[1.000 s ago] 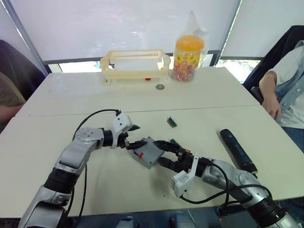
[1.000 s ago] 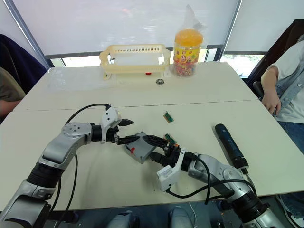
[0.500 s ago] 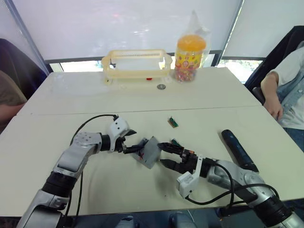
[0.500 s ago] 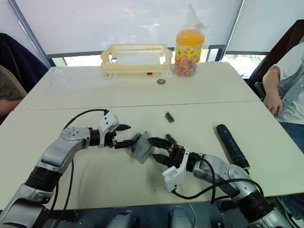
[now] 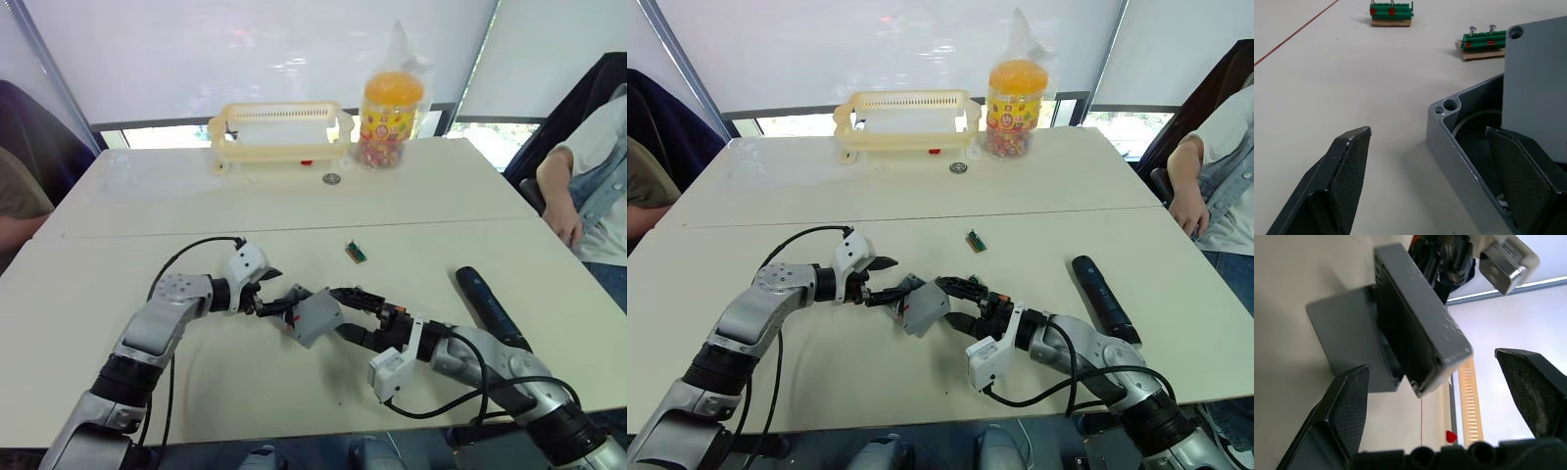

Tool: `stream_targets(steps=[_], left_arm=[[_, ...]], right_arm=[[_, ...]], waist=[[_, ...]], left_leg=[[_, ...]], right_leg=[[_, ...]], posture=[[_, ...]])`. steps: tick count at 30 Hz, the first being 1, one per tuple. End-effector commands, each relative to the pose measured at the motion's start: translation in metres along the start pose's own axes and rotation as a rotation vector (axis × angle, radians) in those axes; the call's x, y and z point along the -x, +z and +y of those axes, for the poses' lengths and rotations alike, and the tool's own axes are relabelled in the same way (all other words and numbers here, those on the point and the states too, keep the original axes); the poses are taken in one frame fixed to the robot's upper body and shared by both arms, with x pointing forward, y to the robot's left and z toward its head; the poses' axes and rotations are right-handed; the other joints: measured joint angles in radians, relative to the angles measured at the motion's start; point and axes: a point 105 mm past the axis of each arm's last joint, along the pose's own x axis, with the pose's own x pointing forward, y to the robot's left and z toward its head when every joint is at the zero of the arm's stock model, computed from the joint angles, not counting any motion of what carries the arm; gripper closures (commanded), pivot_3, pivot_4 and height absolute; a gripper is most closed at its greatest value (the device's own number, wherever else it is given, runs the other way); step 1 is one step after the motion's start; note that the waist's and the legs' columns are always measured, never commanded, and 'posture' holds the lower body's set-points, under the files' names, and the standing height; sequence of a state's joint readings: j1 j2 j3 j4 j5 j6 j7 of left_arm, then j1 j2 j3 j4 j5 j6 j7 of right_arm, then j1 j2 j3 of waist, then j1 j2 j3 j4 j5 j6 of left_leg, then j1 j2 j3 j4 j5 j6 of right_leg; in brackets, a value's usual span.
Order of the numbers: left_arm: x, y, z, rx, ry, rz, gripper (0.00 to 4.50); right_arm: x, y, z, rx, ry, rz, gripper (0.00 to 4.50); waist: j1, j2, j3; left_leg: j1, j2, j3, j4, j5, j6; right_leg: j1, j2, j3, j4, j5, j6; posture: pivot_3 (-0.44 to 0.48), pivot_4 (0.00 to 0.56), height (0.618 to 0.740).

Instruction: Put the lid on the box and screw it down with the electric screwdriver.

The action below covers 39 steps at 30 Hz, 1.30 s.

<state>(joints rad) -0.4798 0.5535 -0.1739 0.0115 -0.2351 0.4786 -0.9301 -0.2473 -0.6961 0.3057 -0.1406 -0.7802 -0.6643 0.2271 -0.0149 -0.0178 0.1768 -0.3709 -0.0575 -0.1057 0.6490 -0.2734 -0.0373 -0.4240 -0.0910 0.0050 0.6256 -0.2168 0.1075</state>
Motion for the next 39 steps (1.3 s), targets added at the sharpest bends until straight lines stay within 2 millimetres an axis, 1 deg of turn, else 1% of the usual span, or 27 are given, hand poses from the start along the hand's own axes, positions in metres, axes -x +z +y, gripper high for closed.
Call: stream_targets(steps=[1,2,4,15,20,28,33,39], left_arm=[[0.005,0.009,0.006,0.002,0.022,-0.028,0.63],[0.005,0.010,0.006,0.000,0.023,-0.028,0.63],[0.006,0.011,0.006,0.002,0.023,-0.030,0.63],[0.008,0.011,0.008,0.018,0.031,-0.034,0.63],[0.013,0.018,0.011,0.037,0.043,-0.067,0.63],[0.021,0.016,0.014,0.062,0.048,-0.073,0.63],[0.020,0.015,0.013,0.056,0.048,-0.069,0.63],[0.016,0.020,0.010,0.053,0.037,-0.082,0.63]], right_arm=[[-0.003,0.003,-0.014,0.009,-0.060,-0.018,0.04],[-0.003,0.004,-0.014,0.008,-0.060,-0.018,0.04],[-0.003,0.004,-0.013,0.002,-0.058,-0.019,0.57],[-0.003,0.004,-0.011,-0.003,-0.049,-0.022,0.57],[-0.005,0.002,-0.014,0.021,-0.057,-0.027,0.57],[-0.009,-0.001,-0.017,0.052,-0.060,-0.053,0.57],[-0.010,-0.008,-0.012,0.060,-0.032,-0.048,0.57],[-0.009,-0.012,-0.009,0.070,-0.008,-0.064,0.57]], waist=[[0.001,0.000,0.000],[0.001,0.000,0.000],[0.001,0.000,0.000],[0.000,0.000,0.000],[0.001,0.000,0.000],[0.001,0.000,0.000],[0.001,0.000,0.000],[0.001,0.000,0.000]], left_leg=[[0.000,0.000,0.000,0.000,0.000,0.000],[0.000,0.000,0.000,0.000,0.000,0.000],[0.000,0.000,0.000,0.000,0.000,0.000],[0.000,0.000,0.000,0.000,0.000,0.000],[-0.001,0.000,0.000,0.000,0.000,0.000],[-0.001,0.000,0.000,0.000,0.000,0.000],[-0.001,0.000,0.000,0.000,0.000,0.000],[-0.001,0.000,0.000,0.000,0.000,0.000]], right_leg=[[0.000,0.000,0.000,0.000,0.000,0.000],[0.000,0.000,0.000,0.000,0.000,0.000],[0.000,0.000,0.000,-0.001,0.000,0.000],[0.000,0.000,0.000,-0.001,0.000,0.000],[0.000,0.000,0.000,-0.001,0.000,0.000],[0.000,0.000,0.000,-0.001,0.000,0.000],[-0.001,0.000,0.000,-0.001,0.000,0.000],[-0.001,0.000,0.000,-0.001,0.000,0.000]], posture=[[0.000,0.150,0.740],[0.000,0.150,0.740],[0.000,0.150,0.740],[0.000,0.150,0.740],[0.000,0.150,0.740],[0.000,0.150,0.740],[0.000,0.150,0.740],[0.000,0.150,0.740]])
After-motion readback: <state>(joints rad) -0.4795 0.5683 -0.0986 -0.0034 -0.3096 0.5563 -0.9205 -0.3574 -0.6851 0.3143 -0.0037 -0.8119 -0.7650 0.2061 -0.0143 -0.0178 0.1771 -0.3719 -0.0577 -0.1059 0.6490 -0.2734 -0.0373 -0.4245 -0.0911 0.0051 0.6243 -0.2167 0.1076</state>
